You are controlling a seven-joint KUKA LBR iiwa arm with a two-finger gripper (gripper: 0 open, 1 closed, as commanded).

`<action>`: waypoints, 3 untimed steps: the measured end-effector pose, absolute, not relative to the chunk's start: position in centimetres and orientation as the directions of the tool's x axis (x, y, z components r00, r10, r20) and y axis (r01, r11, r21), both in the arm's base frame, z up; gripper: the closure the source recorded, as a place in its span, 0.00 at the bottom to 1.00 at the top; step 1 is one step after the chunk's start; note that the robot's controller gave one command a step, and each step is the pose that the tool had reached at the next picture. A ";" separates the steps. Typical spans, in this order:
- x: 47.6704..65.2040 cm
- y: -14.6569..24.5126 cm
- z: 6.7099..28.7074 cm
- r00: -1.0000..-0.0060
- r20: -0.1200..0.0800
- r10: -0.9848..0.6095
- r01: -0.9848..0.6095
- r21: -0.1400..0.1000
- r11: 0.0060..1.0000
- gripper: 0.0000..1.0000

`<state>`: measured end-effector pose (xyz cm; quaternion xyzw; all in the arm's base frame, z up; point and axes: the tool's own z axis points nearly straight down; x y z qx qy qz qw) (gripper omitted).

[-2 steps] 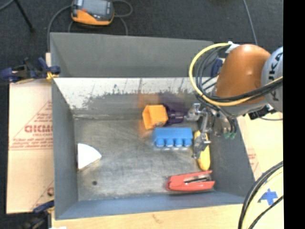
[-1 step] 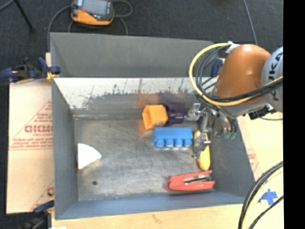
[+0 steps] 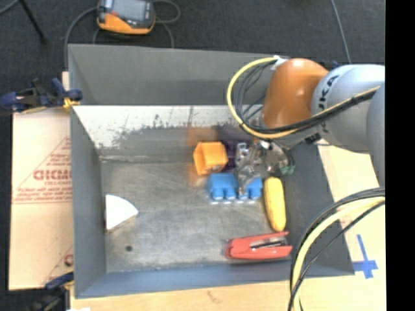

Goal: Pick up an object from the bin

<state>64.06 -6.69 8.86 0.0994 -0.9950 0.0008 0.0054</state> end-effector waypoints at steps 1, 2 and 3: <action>64.1 -6.7 8.9 -0.980 0.011 -0.197 -0.197 0.000 0.980 1.00; 63.5 -6.7 9.1 -0.981 -0.004 -0.196 -0.196 -0.004 0.981 1.00; 61.8 -6.6 12.5 -0.981 0.000 -0.194 -0.194 -0.001 0.981 1.00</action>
Offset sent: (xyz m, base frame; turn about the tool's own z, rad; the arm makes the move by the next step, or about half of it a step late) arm -0.0176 -0.0950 -0.0186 -0.0195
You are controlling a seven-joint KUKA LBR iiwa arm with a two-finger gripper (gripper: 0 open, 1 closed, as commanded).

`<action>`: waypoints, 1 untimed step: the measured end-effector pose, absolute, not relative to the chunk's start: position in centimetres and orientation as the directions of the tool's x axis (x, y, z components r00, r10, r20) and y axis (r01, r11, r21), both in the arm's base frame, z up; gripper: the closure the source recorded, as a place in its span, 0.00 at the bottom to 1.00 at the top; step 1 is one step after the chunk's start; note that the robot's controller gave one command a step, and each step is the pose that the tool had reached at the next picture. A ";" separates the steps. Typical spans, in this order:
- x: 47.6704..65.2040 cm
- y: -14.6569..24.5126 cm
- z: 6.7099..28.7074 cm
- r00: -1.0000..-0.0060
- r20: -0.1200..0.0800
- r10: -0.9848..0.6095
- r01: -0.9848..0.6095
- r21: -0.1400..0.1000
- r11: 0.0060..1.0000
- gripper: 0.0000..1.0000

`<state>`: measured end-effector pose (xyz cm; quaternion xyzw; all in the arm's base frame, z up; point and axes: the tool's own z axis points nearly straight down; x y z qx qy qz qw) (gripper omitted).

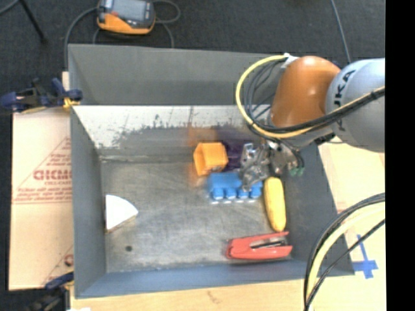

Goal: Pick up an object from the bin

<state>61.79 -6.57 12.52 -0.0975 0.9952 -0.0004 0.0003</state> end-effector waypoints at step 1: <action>61.7 -11.7 7.8 -0.987 0.009 -0.163 -0.163 0.000 0.987 0.00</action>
Offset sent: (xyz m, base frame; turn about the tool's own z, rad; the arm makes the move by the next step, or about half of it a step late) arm 0.0000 0.0000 0.0000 0.0000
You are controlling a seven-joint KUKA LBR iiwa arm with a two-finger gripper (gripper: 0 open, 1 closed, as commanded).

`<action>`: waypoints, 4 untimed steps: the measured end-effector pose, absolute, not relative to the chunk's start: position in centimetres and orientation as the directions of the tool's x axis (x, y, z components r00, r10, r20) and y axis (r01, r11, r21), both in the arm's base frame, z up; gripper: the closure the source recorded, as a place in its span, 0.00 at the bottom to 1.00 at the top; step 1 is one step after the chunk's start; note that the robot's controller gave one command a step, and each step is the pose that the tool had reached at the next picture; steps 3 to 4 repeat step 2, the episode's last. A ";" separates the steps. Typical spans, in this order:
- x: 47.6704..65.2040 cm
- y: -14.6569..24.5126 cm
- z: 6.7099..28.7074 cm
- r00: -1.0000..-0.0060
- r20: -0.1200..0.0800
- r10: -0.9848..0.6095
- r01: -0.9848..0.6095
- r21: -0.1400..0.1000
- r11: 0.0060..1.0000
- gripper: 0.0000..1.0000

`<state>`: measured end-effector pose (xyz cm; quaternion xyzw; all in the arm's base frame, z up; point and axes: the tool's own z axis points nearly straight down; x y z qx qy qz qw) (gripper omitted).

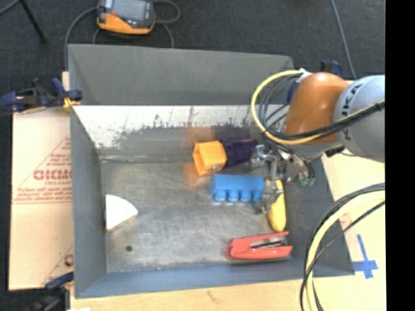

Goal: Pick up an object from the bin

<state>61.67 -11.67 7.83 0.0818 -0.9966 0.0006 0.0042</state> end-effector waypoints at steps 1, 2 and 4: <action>62.2 -12.1 7.5 -0.988 -0.012 -0.157 -0.157 -0.004 0.988 1.00; 62.2 -12.1 7.5 -0.988 -0.012 -0.157 -0.157 -0.004 0.988 1.00; 62.2 -12.1 7.5 -0.988 -0.012 -0.157 -0.157 -0.004 0.988 1.00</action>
Offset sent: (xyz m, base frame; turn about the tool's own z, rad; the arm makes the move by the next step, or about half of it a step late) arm 0.0000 0.0000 0.0000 0.0000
